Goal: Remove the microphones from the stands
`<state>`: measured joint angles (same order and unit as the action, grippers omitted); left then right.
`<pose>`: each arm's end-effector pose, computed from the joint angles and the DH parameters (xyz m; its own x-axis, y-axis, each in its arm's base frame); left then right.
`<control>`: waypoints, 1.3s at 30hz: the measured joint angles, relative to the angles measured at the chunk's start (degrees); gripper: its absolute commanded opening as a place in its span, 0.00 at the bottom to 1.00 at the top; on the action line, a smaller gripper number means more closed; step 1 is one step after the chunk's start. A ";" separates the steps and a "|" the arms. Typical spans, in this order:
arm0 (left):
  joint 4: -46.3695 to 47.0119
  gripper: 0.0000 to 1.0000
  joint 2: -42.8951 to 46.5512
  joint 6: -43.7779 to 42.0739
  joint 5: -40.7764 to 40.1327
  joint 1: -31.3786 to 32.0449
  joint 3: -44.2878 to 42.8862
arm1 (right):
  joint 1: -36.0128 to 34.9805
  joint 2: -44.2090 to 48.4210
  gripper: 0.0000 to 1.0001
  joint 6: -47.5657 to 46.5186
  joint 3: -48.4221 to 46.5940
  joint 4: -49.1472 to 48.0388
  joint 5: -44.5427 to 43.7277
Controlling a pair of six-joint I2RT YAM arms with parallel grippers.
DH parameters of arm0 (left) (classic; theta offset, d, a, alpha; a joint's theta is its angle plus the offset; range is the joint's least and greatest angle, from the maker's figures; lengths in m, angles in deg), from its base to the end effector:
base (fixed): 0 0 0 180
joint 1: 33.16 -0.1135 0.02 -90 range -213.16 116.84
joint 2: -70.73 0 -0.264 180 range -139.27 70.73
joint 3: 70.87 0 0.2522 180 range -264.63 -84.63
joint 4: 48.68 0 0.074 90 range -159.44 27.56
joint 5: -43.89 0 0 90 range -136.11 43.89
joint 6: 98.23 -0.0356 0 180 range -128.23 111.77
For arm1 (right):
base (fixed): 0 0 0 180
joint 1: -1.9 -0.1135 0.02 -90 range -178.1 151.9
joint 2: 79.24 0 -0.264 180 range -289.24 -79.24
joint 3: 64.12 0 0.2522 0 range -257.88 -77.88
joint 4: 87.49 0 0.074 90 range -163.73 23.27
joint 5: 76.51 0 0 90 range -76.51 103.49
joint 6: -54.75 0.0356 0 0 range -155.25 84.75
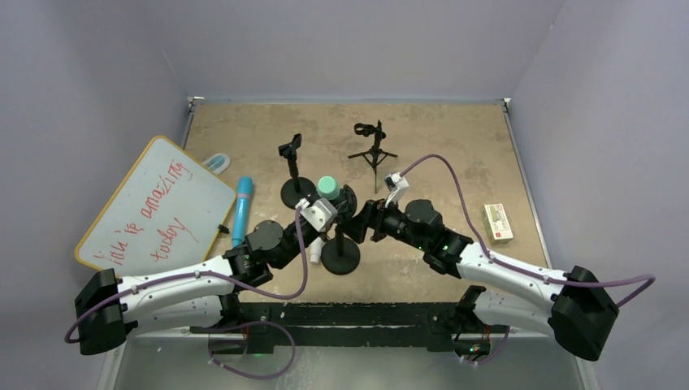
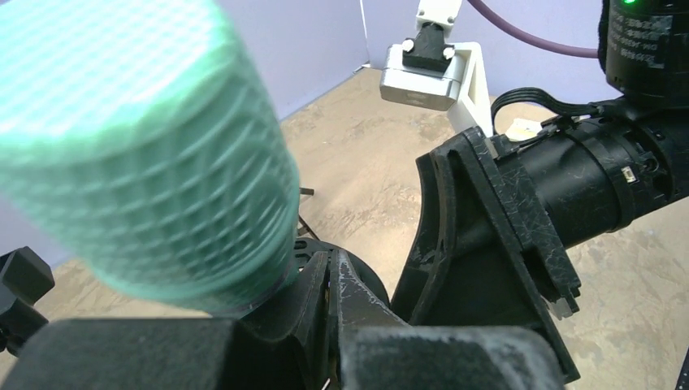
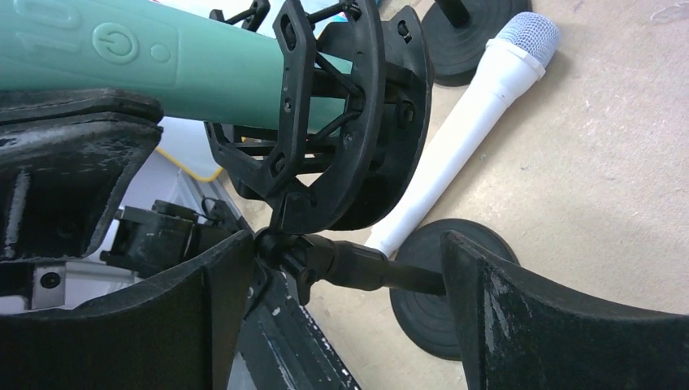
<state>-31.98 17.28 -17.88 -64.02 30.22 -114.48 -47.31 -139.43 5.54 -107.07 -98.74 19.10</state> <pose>0.1076 -0.1903 0.2954 0.1724 0.0120 -0.9849 0.6948 0.7073 0.1302 0.1531 0.1828 0.2564 -0.5854 0.3168 -0.7463 -0.5740 0.4881 0.6574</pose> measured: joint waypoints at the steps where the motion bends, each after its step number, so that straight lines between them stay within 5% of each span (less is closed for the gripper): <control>1: 0.07 0.00 0.00 0.24 0.22 0.00 0.00 | 0.00 -0.07 0.85 -0.44 -0.35 0.61 -0.04; 28: -3.04 0.00 7.52 2.16 0.74 -0.04 -1.92 | -0.28 -7.69 0.84 8.70 -0.72 -5.75 -6.58; 39: -19.32 0.00 18.82 4.48 -7.34 -0.04 -9.77 | -0.28 -6.01 0.84 8.26 -0.72 -4.61 -6.60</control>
<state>-51.30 36.10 -13.40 -71.37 30.17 -124.25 -47.60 -145.44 13.80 -107.79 -103.35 12.50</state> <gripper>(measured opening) 0.002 0.846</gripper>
